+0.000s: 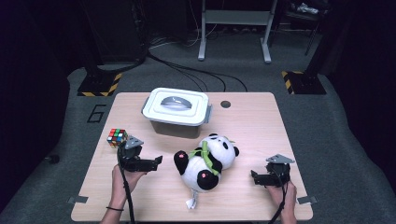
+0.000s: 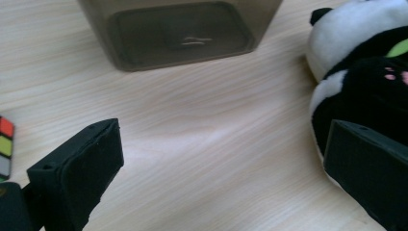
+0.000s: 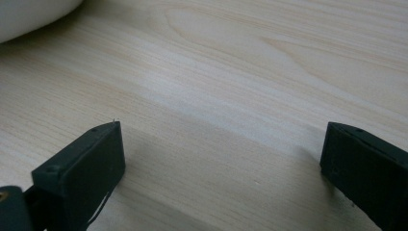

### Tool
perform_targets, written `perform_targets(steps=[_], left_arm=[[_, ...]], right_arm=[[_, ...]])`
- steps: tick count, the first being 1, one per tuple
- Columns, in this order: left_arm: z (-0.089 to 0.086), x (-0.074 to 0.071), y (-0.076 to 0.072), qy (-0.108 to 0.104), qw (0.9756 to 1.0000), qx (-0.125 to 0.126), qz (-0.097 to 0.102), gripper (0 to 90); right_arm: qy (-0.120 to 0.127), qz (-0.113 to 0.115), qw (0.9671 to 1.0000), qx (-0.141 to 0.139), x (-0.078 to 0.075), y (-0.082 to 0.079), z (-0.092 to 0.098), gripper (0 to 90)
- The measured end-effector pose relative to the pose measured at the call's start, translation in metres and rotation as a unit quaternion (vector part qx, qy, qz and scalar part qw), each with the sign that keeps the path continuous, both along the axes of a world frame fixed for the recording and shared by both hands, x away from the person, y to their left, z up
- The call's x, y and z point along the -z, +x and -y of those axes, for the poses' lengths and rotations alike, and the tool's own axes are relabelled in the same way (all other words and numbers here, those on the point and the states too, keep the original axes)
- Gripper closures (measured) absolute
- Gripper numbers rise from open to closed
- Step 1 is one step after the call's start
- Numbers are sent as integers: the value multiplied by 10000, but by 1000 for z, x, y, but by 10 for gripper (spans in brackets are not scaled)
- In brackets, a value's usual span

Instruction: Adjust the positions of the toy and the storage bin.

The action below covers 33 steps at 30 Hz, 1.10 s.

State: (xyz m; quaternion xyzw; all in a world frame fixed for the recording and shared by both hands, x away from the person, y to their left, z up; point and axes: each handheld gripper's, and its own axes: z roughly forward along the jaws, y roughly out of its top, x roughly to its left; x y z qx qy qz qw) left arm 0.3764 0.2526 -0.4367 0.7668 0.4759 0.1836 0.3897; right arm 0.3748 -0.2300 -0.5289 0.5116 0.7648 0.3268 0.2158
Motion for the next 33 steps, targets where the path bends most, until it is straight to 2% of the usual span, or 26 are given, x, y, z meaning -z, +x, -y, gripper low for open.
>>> perform_targets(steps=[2, 9, 15, 19, 20, 23, 25, 26, 28, 29, 30, 31, 33], left_arm=[[5, -3, -2, 12, 9999, 139, -50, 2], [27, -5, -4, -25, 9990, 446, -32, 2], [44, -4, -8, -218, 9977, 642, -59, 2], [53, -2, -11, -200, 9967, 783, -118, 11], [56, -1, -11, -253, 9965, 790, -126, 22], [61, 4, -12, -220, 9960, 846, -185, 92], [65, 8, -12, -244, 9949, 938, -276, 176], [66, 10, -12, -203, 9945, 984, -299, 222], [70, 14, -12, -251, 9941, 1004, -338, 376], [71, 16, -12, -294, 9938, 1014, -341, 376], [71, 16, -12, -309, 9934, 1066, -305, 429], [71, 16, -12, -288, 9933, 1082, -286, 429], [70, 15, -10, -301, 9932, 1104, -211, 486]], right_arm=[[-1, 1, 10000, -1, 0, 0, 0, 10], [0, 1, 10000, 0, 0, 0, 0, 10], [1, 1, 10000, 0, 0, 0, 0, 10], [3, 2, 10000, 4, 0, 0, 0, 11], [3, 3, 10000, 4, 0, 0, 0, 11], [4, 5, 10000, 3, 0, 0, 0, 11], [3, 2, 10000, 4, 0, 0, 0, 11], [5, 6, 10000, 4, 0, 0, 0, 11], [7, 5, 10000, 6, 0, 0, 0, 12], [7, 5, 10000, 6, 0, 0, 0, 12], [8, 4, 10000, 10, 0, 0, 0, 13], [8, 4, 10000, 10, 0, 0, 0, 13], [-1, 13, 10000, 22, 0, 0, 0, 13]])
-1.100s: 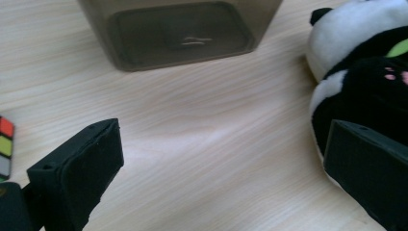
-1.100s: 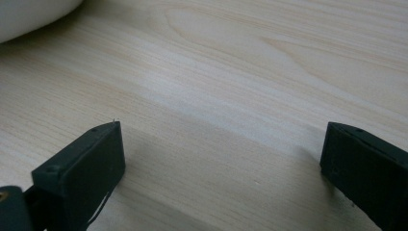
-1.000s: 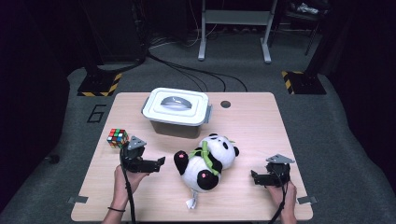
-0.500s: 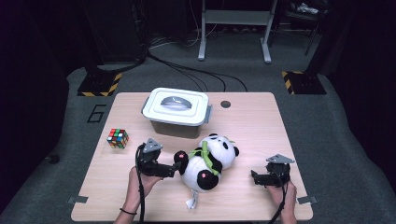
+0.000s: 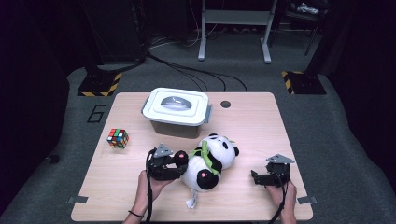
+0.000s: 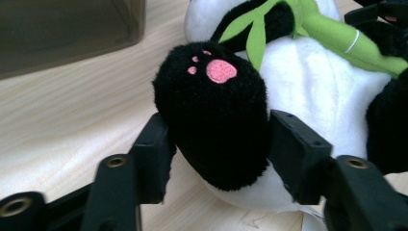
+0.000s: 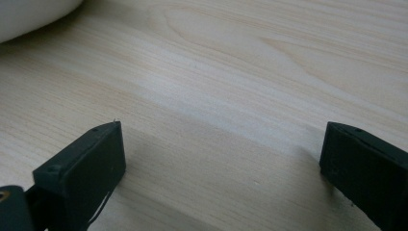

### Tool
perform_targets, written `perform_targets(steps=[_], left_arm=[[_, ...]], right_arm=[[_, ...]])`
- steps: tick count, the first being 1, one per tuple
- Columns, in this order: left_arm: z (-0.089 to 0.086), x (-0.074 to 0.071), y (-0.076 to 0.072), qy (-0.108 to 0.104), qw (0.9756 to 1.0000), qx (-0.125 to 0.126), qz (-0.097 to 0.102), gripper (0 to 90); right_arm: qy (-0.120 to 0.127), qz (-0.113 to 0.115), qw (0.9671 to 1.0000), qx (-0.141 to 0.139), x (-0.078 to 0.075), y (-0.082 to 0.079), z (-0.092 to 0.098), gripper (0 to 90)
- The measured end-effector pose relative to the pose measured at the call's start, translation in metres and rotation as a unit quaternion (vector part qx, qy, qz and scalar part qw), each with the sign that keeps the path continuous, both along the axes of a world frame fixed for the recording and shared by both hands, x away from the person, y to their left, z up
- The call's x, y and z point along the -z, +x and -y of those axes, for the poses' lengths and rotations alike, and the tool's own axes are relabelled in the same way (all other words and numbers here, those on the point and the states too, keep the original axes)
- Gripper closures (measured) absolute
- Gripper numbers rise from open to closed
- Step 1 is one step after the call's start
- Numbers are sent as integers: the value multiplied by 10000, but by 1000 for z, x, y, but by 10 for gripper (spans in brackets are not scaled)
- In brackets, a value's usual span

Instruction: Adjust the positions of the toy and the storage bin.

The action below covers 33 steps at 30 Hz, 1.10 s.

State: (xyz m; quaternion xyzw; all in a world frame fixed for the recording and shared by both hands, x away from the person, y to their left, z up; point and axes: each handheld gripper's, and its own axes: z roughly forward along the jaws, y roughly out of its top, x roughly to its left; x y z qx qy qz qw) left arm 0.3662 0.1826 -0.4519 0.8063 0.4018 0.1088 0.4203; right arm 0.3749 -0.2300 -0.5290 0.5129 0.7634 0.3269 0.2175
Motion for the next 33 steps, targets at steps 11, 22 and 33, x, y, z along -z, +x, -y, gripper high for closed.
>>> perform_targets(steps=[11, 22, 33], left_arm=[[-10, -7, 29, 190, 9971, 730, 83, 638], [-9, -10, 7, 166, 9998, -2, 93, 153], [17, -31, -31, -85, 9992, 47, 382, 117]], right_arm=[[4, -9, 10000, 4, 0, 0, 0, 15], [-5, -4, 10000, 20, 0, 0, 0, 16], [5, -1, 10000, 33, 0, 0, 0, 18]])
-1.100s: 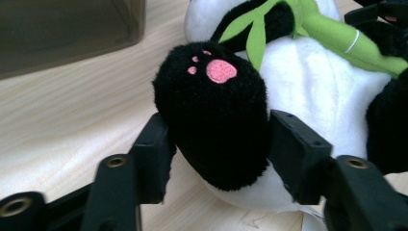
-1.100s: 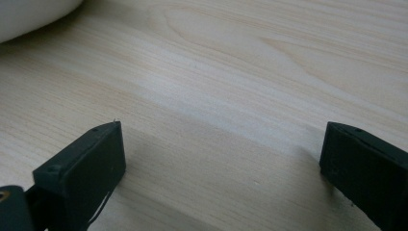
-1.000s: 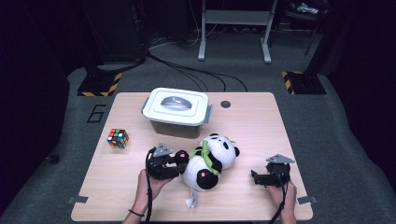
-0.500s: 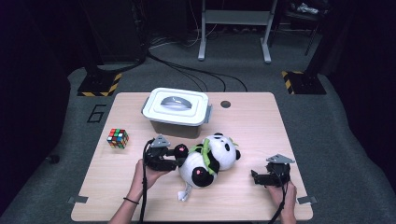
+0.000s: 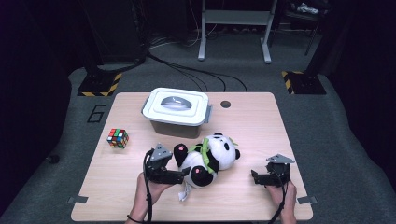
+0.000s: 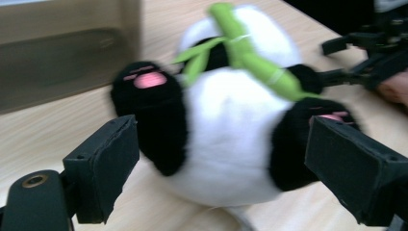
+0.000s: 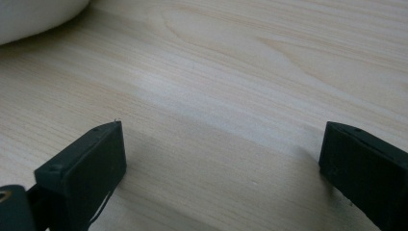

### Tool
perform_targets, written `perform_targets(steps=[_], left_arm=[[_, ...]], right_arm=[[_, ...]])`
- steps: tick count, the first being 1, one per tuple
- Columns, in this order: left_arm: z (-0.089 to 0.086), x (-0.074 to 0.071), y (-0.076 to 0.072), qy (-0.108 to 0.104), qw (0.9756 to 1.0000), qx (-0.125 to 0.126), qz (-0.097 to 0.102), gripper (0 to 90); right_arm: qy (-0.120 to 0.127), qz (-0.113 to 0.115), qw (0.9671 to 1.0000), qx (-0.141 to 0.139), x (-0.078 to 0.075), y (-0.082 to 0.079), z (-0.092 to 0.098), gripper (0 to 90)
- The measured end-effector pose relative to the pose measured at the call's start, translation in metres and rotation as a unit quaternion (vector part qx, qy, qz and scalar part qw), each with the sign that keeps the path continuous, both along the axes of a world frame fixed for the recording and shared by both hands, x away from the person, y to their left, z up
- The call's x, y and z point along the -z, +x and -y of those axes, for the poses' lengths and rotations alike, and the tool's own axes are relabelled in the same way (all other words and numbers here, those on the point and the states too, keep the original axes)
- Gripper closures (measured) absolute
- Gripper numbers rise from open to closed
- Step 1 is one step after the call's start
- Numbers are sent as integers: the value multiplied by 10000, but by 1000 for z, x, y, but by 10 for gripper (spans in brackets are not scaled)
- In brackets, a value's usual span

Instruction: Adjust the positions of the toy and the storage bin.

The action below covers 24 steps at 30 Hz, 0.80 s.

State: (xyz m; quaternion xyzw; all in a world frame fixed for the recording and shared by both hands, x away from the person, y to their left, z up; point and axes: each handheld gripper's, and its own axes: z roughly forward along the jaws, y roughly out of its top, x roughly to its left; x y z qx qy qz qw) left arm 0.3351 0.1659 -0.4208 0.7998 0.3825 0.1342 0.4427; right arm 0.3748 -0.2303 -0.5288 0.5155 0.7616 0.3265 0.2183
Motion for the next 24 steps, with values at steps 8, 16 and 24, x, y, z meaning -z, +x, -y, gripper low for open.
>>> perform_targets(steps=[8, 16, 24], left_arm=[[35, 11, -9, 206, 9995, 239, 0, 139], [44, 22, -5, 269, 9989, 358, 153, 419], [37, 23, -7, 366, 9969, 671, 183, 630]], right_arm=[[0, 2, 10000, -1, 0, 0, 0, 18], [-1, 3, 10000, -1, 0, 0, 0, 18], [1, 5, 10000, 22, 0, 0, 0, 21]])
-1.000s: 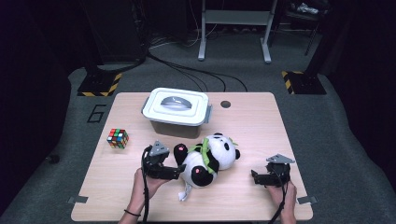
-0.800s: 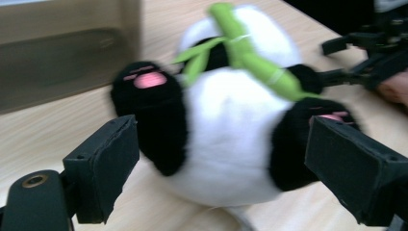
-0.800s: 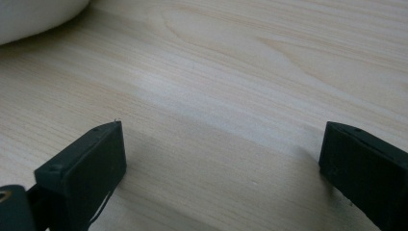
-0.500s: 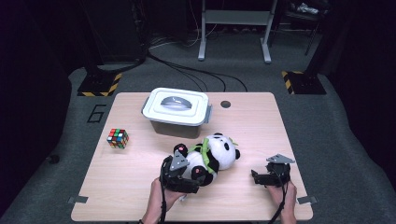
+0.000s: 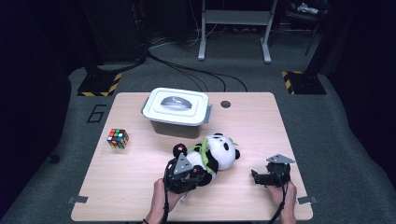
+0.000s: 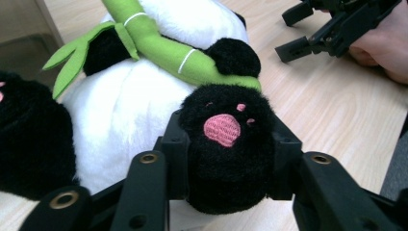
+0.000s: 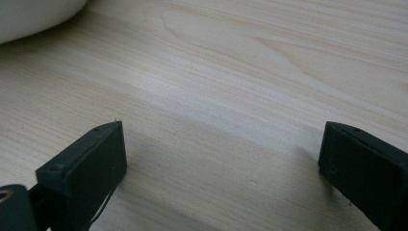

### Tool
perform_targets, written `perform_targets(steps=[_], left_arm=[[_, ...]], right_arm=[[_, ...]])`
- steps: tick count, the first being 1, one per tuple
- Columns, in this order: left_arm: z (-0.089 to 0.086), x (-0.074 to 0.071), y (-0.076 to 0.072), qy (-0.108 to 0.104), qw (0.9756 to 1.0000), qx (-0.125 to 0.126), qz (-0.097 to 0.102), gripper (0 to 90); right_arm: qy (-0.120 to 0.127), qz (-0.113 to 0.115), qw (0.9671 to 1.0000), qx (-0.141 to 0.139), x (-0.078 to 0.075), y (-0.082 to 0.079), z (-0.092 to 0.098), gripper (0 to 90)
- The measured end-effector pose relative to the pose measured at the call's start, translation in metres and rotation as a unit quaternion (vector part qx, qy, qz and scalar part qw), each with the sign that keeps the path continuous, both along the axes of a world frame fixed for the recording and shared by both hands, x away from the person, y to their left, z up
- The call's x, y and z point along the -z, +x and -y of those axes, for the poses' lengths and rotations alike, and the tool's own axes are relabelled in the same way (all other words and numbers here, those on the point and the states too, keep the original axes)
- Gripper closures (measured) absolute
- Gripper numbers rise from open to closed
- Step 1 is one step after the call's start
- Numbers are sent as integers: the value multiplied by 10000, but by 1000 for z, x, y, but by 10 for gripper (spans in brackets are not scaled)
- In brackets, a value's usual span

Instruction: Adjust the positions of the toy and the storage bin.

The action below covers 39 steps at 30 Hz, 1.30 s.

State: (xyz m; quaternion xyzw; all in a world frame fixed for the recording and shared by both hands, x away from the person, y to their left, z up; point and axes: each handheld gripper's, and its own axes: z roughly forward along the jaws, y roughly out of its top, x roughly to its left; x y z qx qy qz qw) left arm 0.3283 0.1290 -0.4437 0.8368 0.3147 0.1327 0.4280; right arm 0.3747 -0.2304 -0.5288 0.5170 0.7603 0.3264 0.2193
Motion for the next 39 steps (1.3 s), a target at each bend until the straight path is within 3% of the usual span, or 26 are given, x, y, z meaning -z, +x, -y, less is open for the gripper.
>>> perform_targets(steps=[5, 16, 25, 29, 31, 33, 36, 39], left_arm=[[-11, -5, 3, 102, 9997, 222, -34, 642], [-56, -12, 5, 163, 9969, 652, -417, 630], [-86, -13, 0, 132, 9960, 664, -575, 619], [-92, -15, -3, 143, 9968, 539, -581, 596], [-92, -14, -5, 130, 9971, 418, -623, 555], [-90, -15, -7, 127, 9980, 219, -584, 462], [-87, -23, -8, -21, 9986, -111, -518, 241], [-80, -31, -4, -56, 9983, -304, -492, 153]], right_arm=[[1, 3, 10000, -1, 0, 0, 0, 21], [1, 3, 10000, 2, 0, 0, 0, 21], [2, 3, 10000, 4, 0, 0, 0, 22], [4, 4, 10000, 9, 0, 0, 0, 22], [3, 7, 10000, 9, 0, 0, 0, 23], [4, 7, 10000, 13, 0, 0, 0, 23], [3, 8, 10000, 12, 0, 0, 0, 22], [3, 9, 10000, 12, 0, 0, 0, 22]])
